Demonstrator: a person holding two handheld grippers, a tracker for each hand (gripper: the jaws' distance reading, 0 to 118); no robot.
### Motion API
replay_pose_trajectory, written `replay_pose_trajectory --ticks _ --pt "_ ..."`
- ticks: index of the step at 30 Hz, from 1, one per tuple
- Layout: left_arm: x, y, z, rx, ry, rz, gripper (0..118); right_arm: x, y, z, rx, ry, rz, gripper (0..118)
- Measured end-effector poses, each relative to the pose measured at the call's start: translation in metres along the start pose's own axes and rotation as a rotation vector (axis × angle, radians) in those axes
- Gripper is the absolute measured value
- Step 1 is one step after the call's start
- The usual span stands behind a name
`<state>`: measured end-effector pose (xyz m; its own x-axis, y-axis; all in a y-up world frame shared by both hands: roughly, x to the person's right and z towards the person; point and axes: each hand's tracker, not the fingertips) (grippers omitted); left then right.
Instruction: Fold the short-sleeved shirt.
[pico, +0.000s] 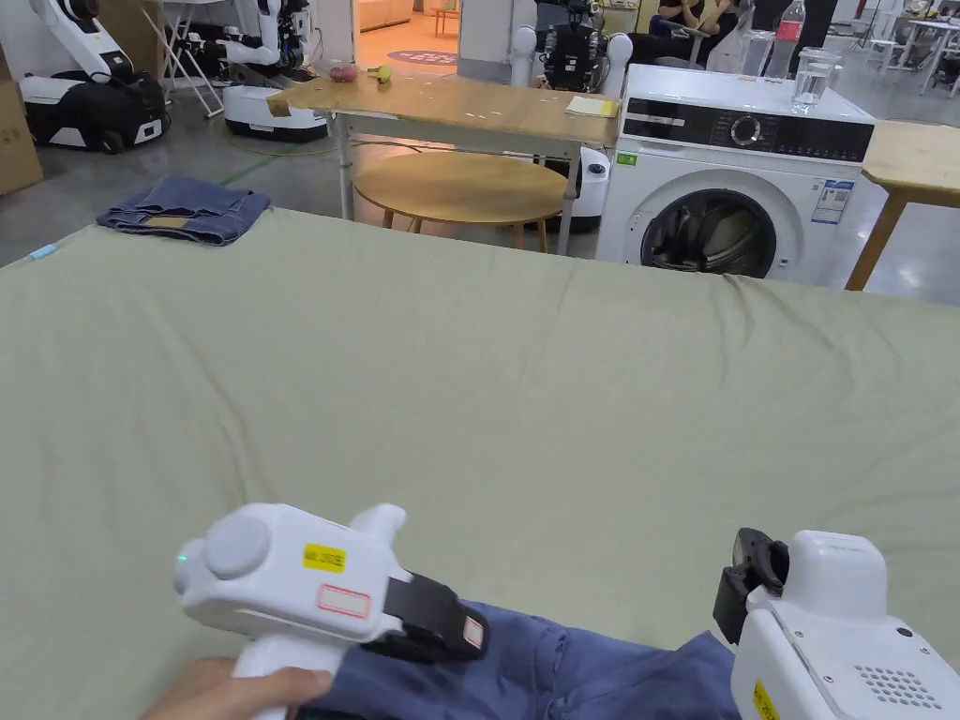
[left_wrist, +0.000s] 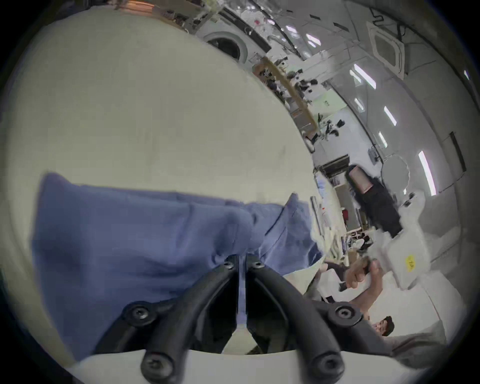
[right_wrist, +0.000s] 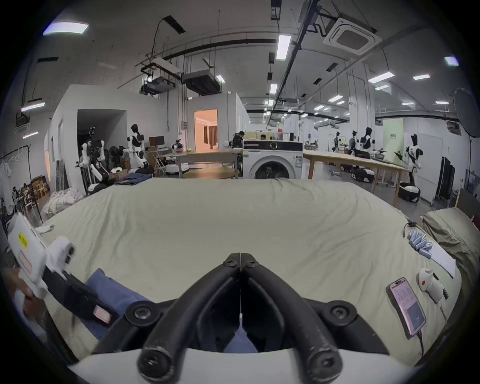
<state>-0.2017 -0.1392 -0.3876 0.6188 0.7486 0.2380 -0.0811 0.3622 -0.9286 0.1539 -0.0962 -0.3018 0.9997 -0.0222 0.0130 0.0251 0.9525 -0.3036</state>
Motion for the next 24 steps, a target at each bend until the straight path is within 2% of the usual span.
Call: replay_pose_trajectory --ticks 1,5,6,8,10,13,17,19,21,22,23,24 --pt "-0.005 0.003 0.012 0.027 0.002 0.009 0 0.000 0.001 0.002 0.017 0.000 0.000 0" --pt "-0.038 0.013 0.058 0.092 0.093 0.064 14 0.000 0.005 0.010 0.072 -0.004 0.000 0" --pt "-0.047 0.014 0.067 0.097 0.110 0.081 19 0.000 0.006 0.012 0.084 -0.005 0.000 0" --pt "-0.054 0.008 0.076 0.105 0.124 0.102 43 -0.001 0.008 0.012 0.094 -0.011 0.004 0" --pt "-0.068 0.005 0.078 0.085 0.119 0.129 55 0.000 0.009 0.012 0.100 -0.010 0.002 0" --pt "-0.083 -0.006 0.063 0.024 0.052 0.180 62 0.000 0.008 0.010 0.091 -0.011 0.004 0" --pt "-0.116 -0.013 0.026 -0.061 -0.067 0.242 62 -0.001 0.004 0.006 0.070 -0.012 0.005 0" --pt "-0.119 -0.015 0.017 -0.039 -0.203 0.246 62 -0.001 0.002 0.005 0.062 -0.014 0.004 0" --pt "-0.111 -0.020 0.009 -0.002 -0.205 0.249 61 0.000 0.001 0.005 0.054 -0.017 0.001 0" --pt "-0.111 -0.021 0.006 0.003 -0.194 0.246 52 0.000 0.000 0.004 0.050 -0.018 0.000 0" --pt "-0.111 -0.022 0.004 0.019 -0.155 0.251 38 0.000 0.000 0.004 0.045 -0.018 0.000 0" --pt "-0.114 -0.024 0.006 0.028 -0.100 0.258 19 0.000 -0.001 0.004 0.041 -0.017 0.000 0"
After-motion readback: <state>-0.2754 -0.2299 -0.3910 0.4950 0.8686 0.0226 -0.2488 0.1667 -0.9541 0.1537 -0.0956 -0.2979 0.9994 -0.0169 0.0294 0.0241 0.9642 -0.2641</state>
